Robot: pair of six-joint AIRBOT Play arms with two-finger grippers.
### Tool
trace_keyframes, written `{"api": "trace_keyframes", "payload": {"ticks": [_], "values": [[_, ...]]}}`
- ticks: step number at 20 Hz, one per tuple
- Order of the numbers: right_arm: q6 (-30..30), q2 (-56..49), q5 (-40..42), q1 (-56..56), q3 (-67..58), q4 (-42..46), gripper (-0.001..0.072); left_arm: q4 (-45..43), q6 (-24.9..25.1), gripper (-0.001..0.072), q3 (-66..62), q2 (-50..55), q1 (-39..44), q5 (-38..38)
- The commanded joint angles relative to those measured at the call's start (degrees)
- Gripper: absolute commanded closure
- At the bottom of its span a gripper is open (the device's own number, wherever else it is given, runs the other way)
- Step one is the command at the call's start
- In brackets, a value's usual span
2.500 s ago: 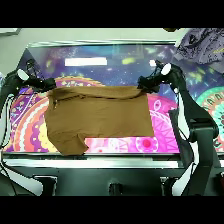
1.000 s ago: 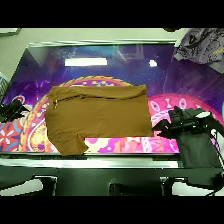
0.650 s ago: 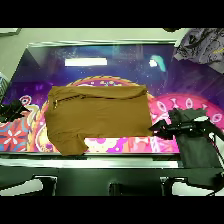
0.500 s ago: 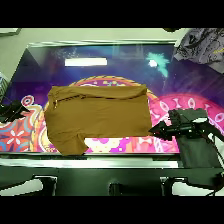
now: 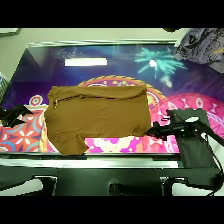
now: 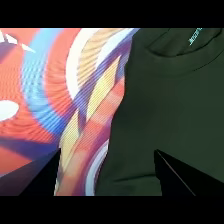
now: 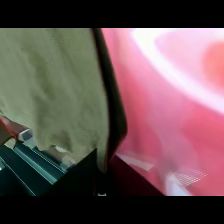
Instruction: Fold the clothes and pants, and hang the long-sleeved shirts on hangers.
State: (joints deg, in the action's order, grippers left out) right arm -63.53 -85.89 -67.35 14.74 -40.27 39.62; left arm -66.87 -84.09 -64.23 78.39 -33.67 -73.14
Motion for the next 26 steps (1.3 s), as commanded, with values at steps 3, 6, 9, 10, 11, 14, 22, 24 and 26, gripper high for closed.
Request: {"api": "trace_keyframes", "payload": {"ticks": [3, 6, 9, 10, 11, 14, 22, 24, 26], "values": [[-5.14, 6.34, 0.68, -1.36, -2.32, 4.83, 0.0677, 11.13, 12.76, 0.0047, 14.88, -5.01, -6.27, 2.05], [-7.15, 10.21, 0.61, -1.36, -2.73, 5.05, 0.0677, 16.98, 18.25, 0.0047, 22.36, -5.05, -7.15, 3.89], [-7.72, 11.85, -0.48, -1.36, -2.73, 4.98, 0.0676, 20.63, 21.79, 0.0048, 26.95, -4.96, -5.79, 5.44], [-7.82, 11.98, -0.76, -1.36, -2.73, 4.96, 0.0676, 20.68, 22.4, 0.0048, 27.98, -4.96, -5.51, 5.84], [-7.89, 12.07, -1.09, -1.36, -2.73, 4.83, 0.0676, 20.72, 22.64, 0.0055, 28.79, -4.94, -5.53, 6.14], [-7.89, 12.09, -1.6, -1.38, -2.73, 4.28, 0.0676, 20.83, 24.11, 0.0058, 29.64, -4.92, -5.53, 6.29], [-7.87, 12.15, -1.66, -1.38, -2.73, 2.8, 0.0677, 21.9, 23.5, 0.022, 31.23, -2.97, -4.31, 8.66], [-7.87, 13.07, -1.57, -1.38, -2.73, 2.84, 0.0677, 21.94, 23.65, 0.051, 31.34, -1.66, -2.47, 8.7], [-7.87, 14.23, -1.44, -1.38, -2.73, 2.86, 0.0677, 22.56, 23.85, 0.0691, 31.1, -1.66, -1.46, 8.74]]}}
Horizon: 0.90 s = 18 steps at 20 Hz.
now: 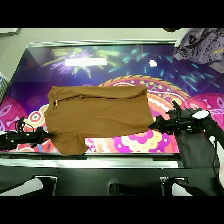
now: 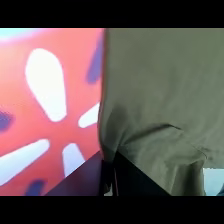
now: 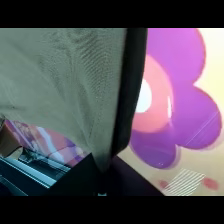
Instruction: Fold the clothes and pants, and hang the long-sleeved shirts on hangers.
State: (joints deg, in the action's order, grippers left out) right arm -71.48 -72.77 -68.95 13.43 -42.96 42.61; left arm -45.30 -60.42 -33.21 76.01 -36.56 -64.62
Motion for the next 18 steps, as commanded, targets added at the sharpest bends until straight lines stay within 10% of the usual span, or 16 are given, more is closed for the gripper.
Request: {"api": "trace_keyframes", "payload": {"ticks": [1, 8, 18], "values": [[0.09, 1.7, 0.17, -0.07, -0.04, -0.17, 0.0678, 2.4, 0.17, 0.0692, -0.31, 0.57, 1.42, 0.17], [-10.1, 2.93, 7.63, -13.66, -15.65, 10.82, 0.0679, 4.94, -7.8, 0.0696, -22.12, -1.53, 9.6, 0.15], [-19.5, 4.81, -5.92, -14.29, -74.97, 22.97, 0.0678, -20.94, -28.15, 0.0696, -87.25, -7.65, 16.39, -9.44]]}}
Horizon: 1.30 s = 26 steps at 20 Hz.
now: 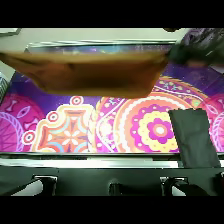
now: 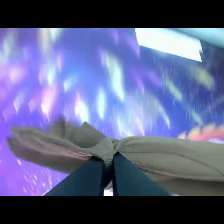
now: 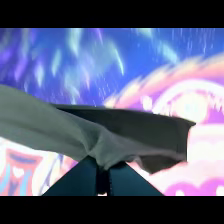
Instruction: Fold the clothes and pants, and hang the long-sleeved shirts on hangers.
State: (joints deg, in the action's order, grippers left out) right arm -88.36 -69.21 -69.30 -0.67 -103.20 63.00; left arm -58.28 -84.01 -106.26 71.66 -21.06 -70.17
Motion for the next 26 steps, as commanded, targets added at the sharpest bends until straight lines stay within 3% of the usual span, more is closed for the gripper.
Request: {"api": "trace_keyframes", "payload": {"ticks": [1, 8, 13, 18, 22, 26], "values": [[-3.67, 3.13, -6.01, -0.2, -16.87, 2.58, 0.0678, -9.38, -4.59, 0.0695, -14.45, -6.47, 0.68, -3.98], [-7.65, 20.06, -6.91, -0.2, -16.87, 5.44, 0.0678, -21.14, -7.61, 0.0695, -6.49, -28.28, 0.68, -5.31], [-11.39, 17.7, -10.8, -0.2, -15.23, 10.95, 0.0678, -21.18, -7.5, 0.0694, -5.05, -28.61, 0.74, -6.16], [-11.26, 2.95, -14.64, -0.2, -9.27, 11.19, 0.0678, -9.9, -4.48, 0.0695, 8.74, -17.2, 0.81, -11.17], [-11.28, -14.86, -15.34, -0.37, -7.26, 10.95, 0.0678, -9.62, -1.14, 0.0695, 19.23, -1.11, 4.9, 0.31], [-10.43, -30.75, -10.4, -0.35, -7.26, 11.34, 0.0678, -9.64, 3.08, 0.0695, 17.03, 18.78, 11.28, 12.48]]}}
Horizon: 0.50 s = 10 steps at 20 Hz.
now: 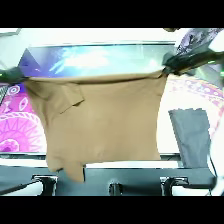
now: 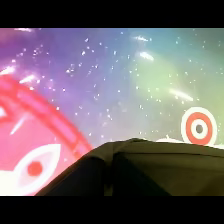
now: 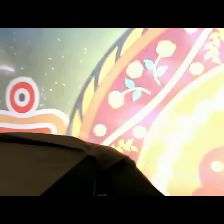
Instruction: Fold the clothes and pants, and hang the long-sleeved shirts on hangers.
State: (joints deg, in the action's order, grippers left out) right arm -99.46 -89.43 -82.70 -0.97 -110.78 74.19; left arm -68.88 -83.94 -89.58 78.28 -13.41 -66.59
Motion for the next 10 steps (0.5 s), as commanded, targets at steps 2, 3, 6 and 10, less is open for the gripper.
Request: {"api": "trace_keyframes", "payload": {"ticks": [2, 3, 6, 10], "values": [[1.11, -15.74, 9.53, -0.04, 0.33, 0.74, 0.0678, 0.98, 2.97, 0.0695, -4.11, 20.65, 5.33, 12.9], [1.11, -17.57, 12.74, -0.04, 0.33, 1.2, 0.0678, 1.01, 2.97, 0.0694, -7.28, 24.24, 5.84, 14.36], [0.39, -20.39, 18.86, -0.04, 0.31, 3.34, 0.0679, 0.98, 3.02, 0.0694, -16.52, 30.58, 6.34, 16.2], [0.42, -20.46, 17.07, -0.04, 0.26, 4.07, 0.0679, 0.98, 2.99, 0.0693, -19.54, 31.41, 5.31, 13.27]]}}
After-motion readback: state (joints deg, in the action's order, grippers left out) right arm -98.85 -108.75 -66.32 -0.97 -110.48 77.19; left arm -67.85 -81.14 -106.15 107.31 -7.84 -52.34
